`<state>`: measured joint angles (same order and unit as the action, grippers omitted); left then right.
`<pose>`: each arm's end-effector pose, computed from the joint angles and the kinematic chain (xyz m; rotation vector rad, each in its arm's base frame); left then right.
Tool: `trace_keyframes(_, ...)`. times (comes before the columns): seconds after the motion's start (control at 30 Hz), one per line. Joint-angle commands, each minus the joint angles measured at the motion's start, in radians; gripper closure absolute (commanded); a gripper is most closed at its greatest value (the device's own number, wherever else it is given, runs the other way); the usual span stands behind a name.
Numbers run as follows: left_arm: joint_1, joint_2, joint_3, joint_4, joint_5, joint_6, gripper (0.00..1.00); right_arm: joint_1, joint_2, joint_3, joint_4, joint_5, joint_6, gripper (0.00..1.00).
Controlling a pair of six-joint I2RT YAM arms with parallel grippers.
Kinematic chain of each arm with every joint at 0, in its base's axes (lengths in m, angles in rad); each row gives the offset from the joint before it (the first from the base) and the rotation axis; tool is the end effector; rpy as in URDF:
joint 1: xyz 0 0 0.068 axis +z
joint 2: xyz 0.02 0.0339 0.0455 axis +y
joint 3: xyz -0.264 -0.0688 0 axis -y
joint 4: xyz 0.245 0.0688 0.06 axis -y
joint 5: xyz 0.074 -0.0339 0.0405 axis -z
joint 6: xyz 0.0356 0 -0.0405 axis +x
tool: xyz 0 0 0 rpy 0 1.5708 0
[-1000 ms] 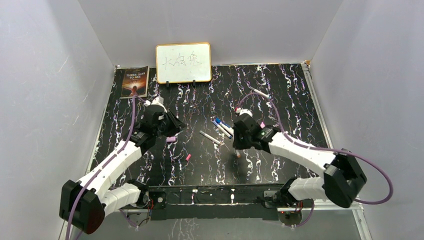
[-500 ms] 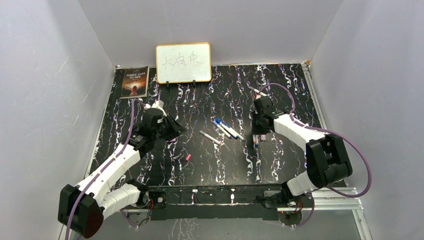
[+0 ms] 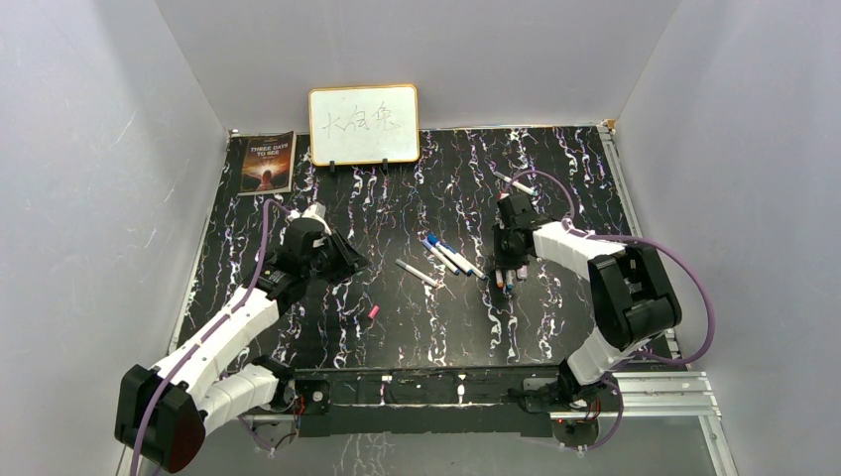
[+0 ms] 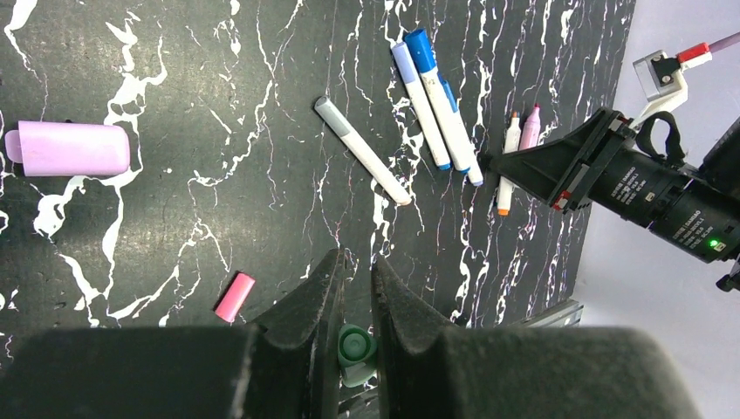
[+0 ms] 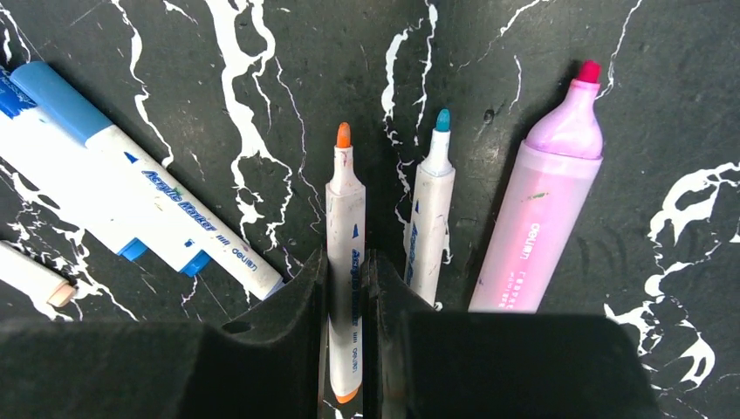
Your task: Open the pen caps
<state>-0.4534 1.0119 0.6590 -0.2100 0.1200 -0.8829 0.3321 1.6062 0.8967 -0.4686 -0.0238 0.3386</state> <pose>0.1987 -0.1016 0.2506 -0.4100 2.2326 -0.8821 0.2798 0.0974 0.1620 0.0024 2.7707 0.2125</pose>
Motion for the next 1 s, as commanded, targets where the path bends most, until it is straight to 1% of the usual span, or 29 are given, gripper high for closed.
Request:
trace_keyframes(0.0, 0.004, -0.029, 0.001, -0.001, 0.016, 0.002, 1.0, -0.027, 0.021, 0.027, 0.04, 0.027, -0.004, 1.0)
trace_keyframes(0.2, 0.004, -0.026, 0.004, -0.003, 0.015, 0.004, 1.0, -0.065, 0.001, 0.005, 0.024, 0.063, -0.003, 1.0)
trace_keyframes(0.4, 0.004, -0.011, -0.002, 0.008, 0.02, 0.004, 1.0, -0.067, -0.026, 0.001, 0.014, 0.079, -0.004, 1.0)
trace_keyframes(0.6, 0.004, -0.006, 0.001, 0.004, 0.018, 0.004, 1.0, -0.067, -0.03, 0.001, 0.013, 0.061, -0.006, 0.76)
trace_keyframes(0.73, 0.004, -0.006, 0.002, -0.002, 0.015, 0.004, 1.0, -0.067, -0.036, -0.004, 0.014, 0.049, -0.006, 0.69)
trace_keyframes(0.9, 0.004, 0.005, 0.002, -0.013, 0.003, 0.009, 1.0, -0.068, -0.063, 0.001, -0.001, 0.04, -0.004, 0.66)
trace_keyframes(0.97, 0.004, 0.02, 0.006, -0.022, -0.006, 0.017, 1.0, -0.068, -0.082, 0.007, -0.012, 0.031, 0.003, 0.6)
